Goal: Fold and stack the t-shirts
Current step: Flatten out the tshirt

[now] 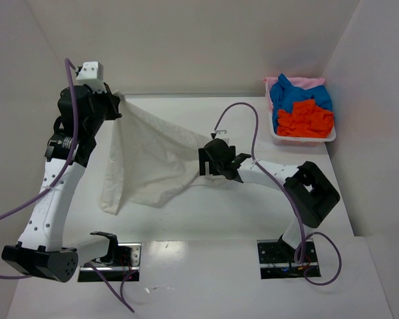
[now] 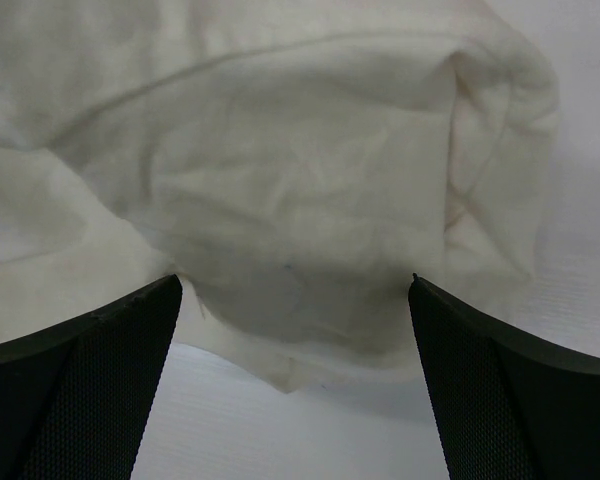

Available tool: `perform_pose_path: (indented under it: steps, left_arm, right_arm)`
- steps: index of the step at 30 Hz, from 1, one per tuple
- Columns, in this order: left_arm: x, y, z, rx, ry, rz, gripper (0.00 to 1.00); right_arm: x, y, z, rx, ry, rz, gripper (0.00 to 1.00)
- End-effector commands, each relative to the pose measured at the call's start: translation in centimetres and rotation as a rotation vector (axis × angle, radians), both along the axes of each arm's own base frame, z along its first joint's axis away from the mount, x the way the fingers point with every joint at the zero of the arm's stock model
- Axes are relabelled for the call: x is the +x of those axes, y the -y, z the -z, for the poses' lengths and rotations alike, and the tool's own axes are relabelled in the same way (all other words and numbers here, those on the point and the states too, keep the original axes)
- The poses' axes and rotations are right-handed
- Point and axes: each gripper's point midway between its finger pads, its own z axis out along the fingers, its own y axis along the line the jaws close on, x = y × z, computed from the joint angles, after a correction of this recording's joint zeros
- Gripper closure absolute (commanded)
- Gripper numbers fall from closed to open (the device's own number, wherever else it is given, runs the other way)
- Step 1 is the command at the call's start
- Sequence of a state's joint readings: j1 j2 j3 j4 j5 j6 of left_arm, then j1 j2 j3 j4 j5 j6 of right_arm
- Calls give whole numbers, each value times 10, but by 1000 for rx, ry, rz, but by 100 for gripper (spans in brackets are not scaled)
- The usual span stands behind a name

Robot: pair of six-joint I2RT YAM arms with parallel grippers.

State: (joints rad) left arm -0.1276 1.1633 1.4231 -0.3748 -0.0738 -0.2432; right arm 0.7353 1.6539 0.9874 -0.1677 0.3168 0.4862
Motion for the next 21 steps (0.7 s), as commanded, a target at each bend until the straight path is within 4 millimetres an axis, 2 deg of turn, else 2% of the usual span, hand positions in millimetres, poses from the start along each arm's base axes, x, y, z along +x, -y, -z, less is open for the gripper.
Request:
perform_pose_path:
  steps: [1,6,10,14,17,18,21]
  left_arm:
    - [-2,-5,-35,-12,110,-22,100]
    - [-2,-5,-35,-12,110,-22,100]
    - [-3,-3,-35,-14,110,-11,100]
    - [-3,-3,-39,-15,119,-11,100]
    - [-6,-4,-42,-7,128,-10,100]
    - [-6,-4,-42,-7,129,-10,100]
    - [-6,-4,-42,-7,129,-10,100]
  right_arm:
    - [-4,11,15,-36,-4,56,0]
    - [-10,19,22,-51,-16,69,6]
    - [-7,21,26,-73,-12,84,9]
    - [-7,21,26,-73,-12,84,17]
    - [-7,26,33,-72,-19,99,31]
    - [-7,26,33,-72,-19,100,42]
    - [-7,26,37,-78,-26,99,57]
